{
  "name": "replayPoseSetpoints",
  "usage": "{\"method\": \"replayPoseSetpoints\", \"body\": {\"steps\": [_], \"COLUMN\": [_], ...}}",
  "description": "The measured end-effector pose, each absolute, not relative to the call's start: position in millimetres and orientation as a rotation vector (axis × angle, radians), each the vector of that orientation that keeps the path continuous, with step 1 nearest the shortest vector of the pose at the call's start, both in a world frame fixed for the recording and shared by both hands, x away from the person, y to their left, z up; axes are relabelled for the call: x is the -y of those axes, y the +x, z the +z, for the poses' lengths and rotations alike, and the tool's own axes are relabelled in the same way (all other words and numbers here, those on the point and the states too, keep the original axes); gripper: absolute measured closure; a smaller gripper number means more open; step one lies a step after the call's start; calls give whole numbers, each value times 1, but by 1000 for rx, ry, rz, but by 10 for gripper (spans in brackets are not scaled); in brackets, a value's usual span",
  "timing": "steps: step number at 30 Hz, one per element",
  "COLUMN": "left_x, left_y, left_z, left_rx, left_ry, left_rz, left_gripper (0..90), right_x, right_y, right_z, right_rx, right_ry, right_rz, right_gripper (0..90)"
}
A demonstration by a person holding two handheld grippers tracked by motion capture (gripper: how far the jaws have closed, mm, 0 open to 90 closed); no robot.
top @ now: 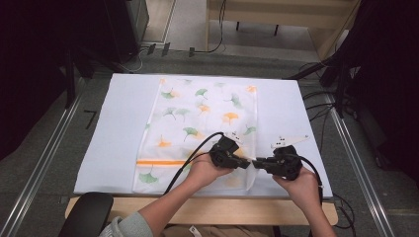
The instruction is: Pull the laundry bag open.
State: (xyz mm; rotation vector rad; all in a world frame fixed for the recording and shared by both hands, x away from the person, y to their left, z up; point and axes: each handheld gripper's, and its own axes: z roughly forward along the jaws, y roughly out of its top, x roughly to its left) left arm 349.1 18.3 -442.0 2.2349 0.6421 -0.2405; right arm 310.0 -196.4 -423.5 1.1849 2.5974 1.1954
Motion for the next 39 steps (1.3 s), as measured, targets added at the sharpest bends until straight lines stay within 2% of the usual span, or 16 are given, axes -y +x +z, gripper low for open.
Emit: {"method": "replayPoseSetpoints", "body": {"steps": [13,20,23,39], "left_x": [-22,-42,-52,-54], "left_y": [353,359,363,361], "left_z": [-442,-444,-446,-443], "left_rx": [-684,-719,-754,-754], "left_ry": [2253,2266,2262,2251], "left_rz": [-240,-209,-234,-224], "left_gripper": [900,900,900,900], "right_x": [200,206,205,206], "right_y": [308,308,308,312], "right_z": [-421,-421,-421,-422], "right_rx": [-2579,-2561,-2563,-2559], "right_ry": [1194,1205,1198,1194], "right_rz": [1207,1225,1217,1247], "right_gripper": [856,855,855,853]}}
